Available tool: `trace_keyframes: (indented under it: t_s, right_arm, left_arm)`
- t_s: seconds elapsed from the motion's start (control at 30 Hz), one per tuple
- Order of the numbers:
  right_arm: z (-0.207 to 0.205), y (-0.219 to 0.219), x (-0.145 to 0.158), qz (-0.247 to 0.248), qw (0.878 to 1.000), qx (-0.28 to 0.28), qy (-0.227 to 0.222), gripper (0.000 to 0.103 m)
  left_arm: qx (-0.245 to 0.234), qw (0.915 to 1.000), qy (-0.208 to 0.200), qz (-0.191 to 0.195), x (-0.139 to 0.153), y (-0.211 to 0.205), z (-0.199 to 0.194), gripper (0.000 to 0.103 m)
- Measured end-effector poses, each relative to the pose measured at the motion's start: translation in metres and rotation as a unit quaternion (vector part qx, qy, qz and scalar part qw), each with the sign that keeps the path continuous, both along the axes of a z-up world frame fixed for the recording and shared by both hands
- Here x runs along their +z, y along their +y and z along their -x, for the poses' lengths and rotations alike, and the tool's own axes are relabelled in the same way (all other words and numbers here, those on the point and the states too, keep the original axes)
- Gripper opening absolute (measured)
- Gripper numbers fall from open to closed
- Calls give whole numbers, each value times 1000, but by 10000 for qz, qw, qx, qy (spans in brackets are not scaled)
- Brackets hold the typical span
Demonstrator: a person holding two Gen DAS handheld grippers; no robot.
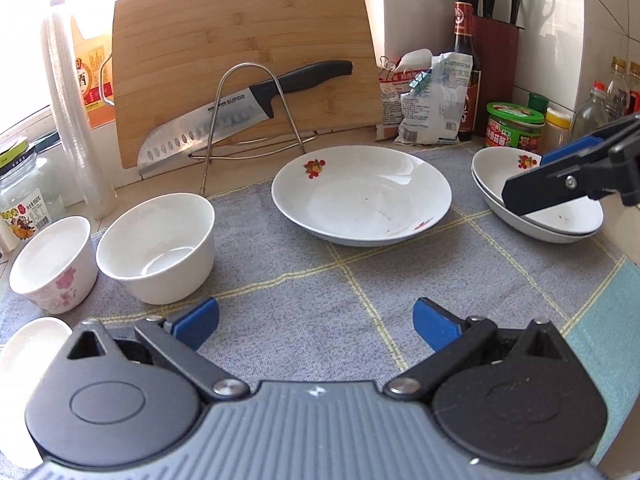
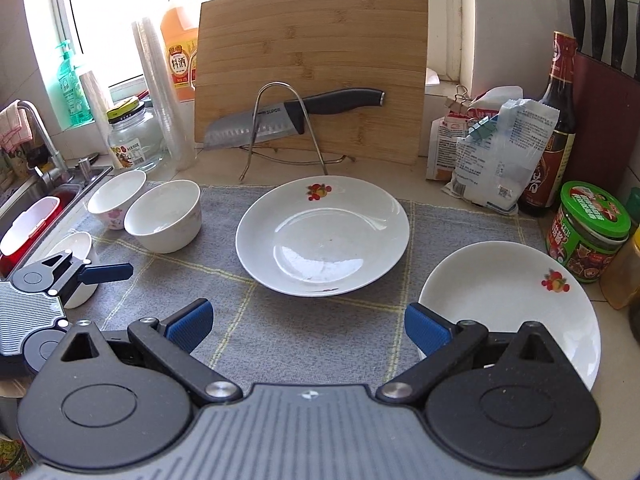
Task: Organize plates and bowls
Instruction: 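Move the right gripper to the rim of the fruit-print plate on the mat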
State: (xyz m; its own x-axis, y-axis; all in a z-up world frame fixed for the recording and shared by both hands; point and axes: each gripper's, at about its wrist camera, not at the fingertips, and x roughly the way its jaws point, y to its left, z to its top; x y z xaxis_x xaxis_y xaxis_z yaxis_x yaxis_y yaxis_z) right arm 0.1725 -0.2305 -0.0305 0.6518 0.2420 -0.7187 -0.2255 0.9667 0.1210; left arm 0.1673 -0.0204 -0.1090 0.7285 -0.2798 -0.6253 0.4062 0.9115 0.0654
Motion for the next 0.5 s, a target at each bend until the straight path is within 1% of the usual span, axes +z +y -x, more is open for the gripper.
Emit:
trace_keyframes:
  t_s: [0.13,0.23,0.33,0.43,0.5]
  right_arm:
    - [-3,8,-1,99,9998,108,102,103]
    - [-8,9,-2,202,9994,265,137,103]
    - [-19,5,-5,211,9988,393,185,103]
    - [-31,-2,-9,190,9985,456,219,103]
    - [-38,-7,-11,175,9984,484,224,103]
  left_arm:
    - [-167,9998,123,-1,-7,-6,-5,102]
    - [-261,9991,326,28,-14,-13,-12,102]
    - [-168,9990,412,-56,-22,-21,-19,102]
    - [-134,9984,540,24,-27,-25,-26,102]
    - [-122,9986,509,-32,-30,-28,-29,102]
